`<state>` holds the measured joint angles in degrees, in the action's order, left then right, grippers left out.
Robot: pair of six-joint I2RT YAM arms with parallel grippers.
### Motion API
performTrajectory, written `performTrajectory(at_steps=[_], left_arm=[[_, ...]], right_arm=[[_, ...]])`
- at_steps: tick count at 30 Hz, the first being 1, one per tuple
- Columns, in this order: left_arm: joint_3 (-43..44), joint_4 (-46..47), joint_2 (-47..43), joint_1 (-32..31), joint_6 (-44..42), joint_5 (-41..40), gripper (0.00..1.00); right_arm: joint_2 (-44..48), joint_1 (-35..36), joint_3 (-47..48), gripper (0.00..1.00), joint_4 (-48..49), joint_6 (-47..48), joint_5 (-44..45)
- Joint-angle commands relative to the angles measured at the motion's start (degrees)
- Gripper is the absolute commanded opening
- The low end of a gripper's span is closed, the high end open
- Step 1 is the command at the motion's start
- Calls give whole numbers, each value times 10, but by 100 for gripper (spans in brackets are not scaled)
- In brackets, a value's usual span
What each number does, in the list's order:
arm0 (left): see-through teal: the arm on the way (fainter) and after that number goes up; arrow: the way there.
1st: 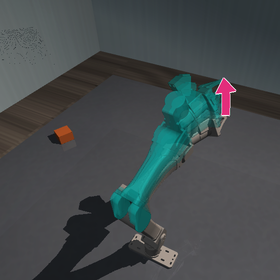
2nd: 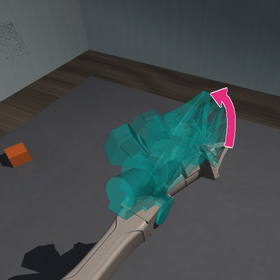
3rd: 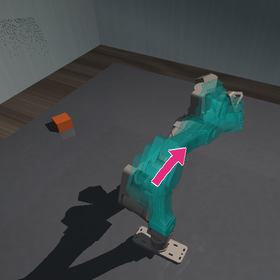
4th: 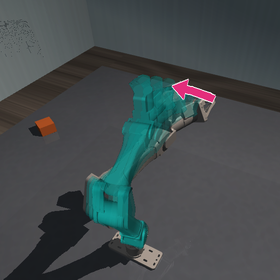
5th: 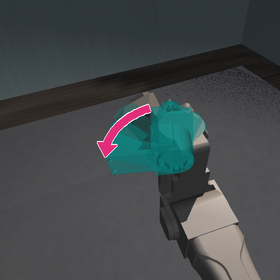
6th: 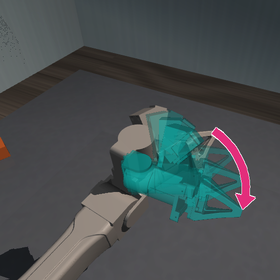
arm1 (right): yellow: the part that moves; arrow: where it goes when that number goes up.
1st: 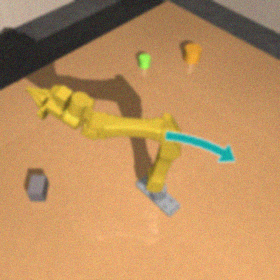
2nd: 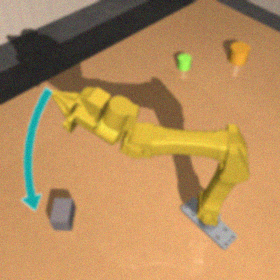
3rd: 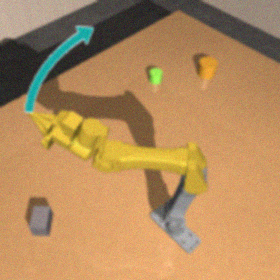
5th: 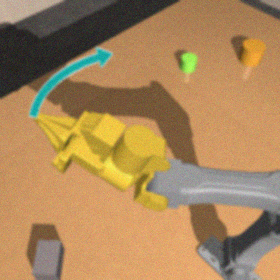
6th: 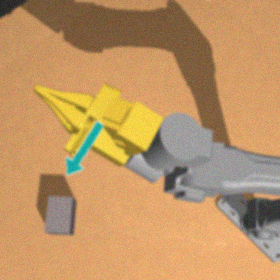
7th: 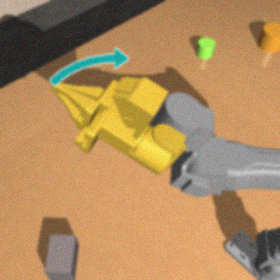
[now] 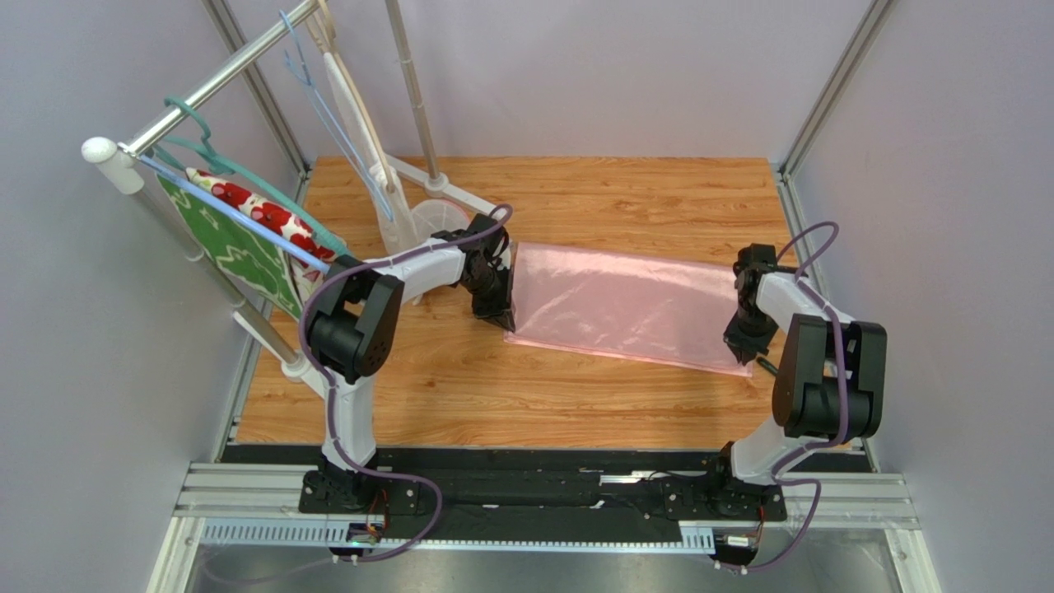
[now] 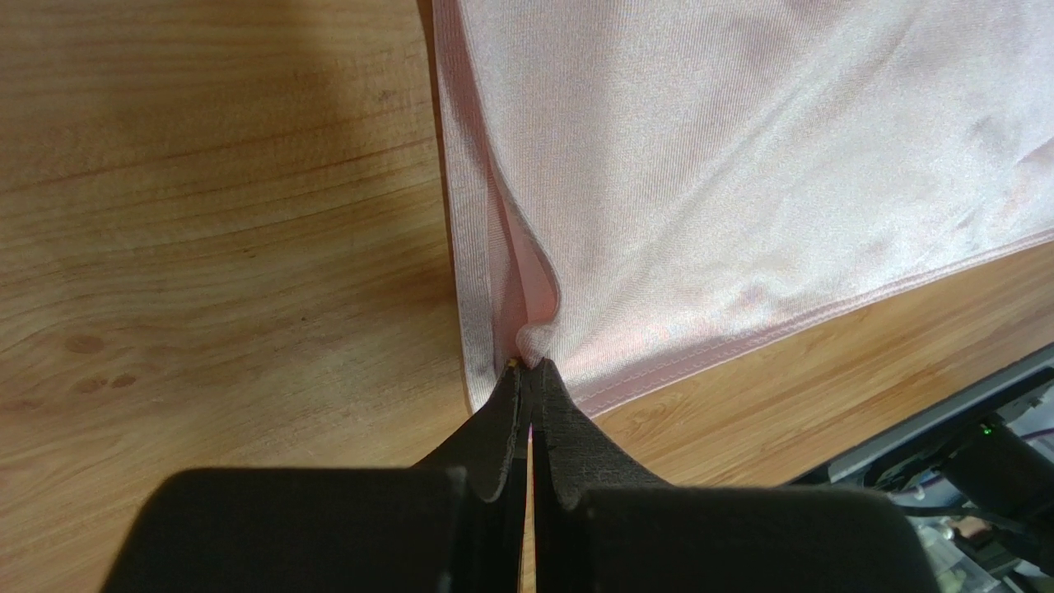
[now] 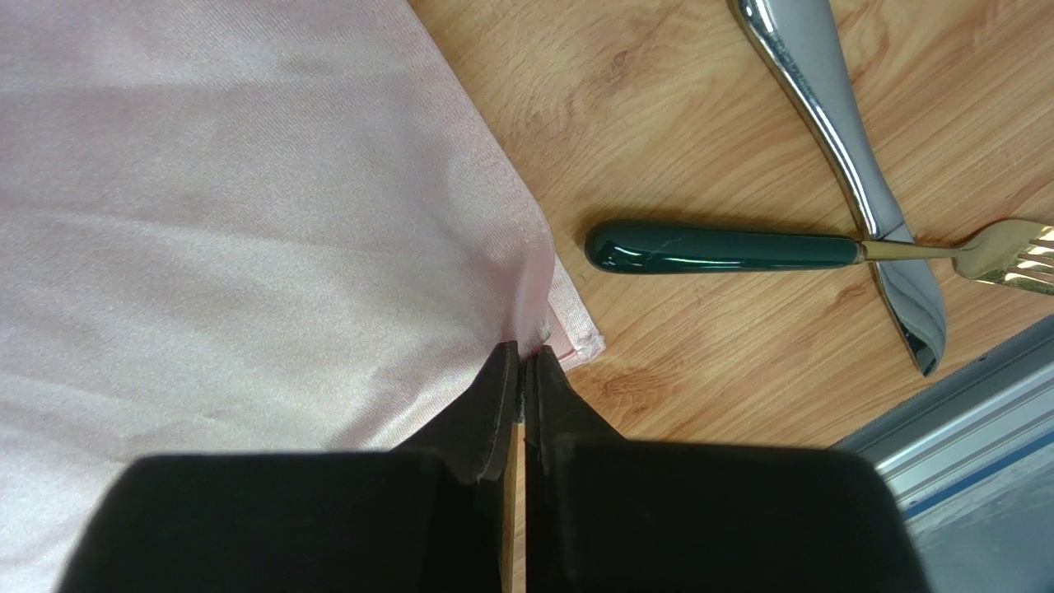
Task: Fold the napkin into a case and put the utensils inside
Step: Fold and flatten the napkin at the center of the board.
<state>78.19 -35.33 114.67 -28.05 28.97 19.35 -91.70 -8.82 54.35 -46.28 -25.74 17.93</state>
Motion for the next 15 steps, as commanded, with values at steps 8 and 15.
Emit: performTrajectory(at_steps=[8, 15], left_arm=[[-3, -14, -42, -5, -23, -19, 0], [-1, -31, -71, -6, -25, -11, 0]], right_arm=[[-28, -2, 0, 0, 24, -10, 11], [-28, -2, 7, 0, 22, -10, 11]])
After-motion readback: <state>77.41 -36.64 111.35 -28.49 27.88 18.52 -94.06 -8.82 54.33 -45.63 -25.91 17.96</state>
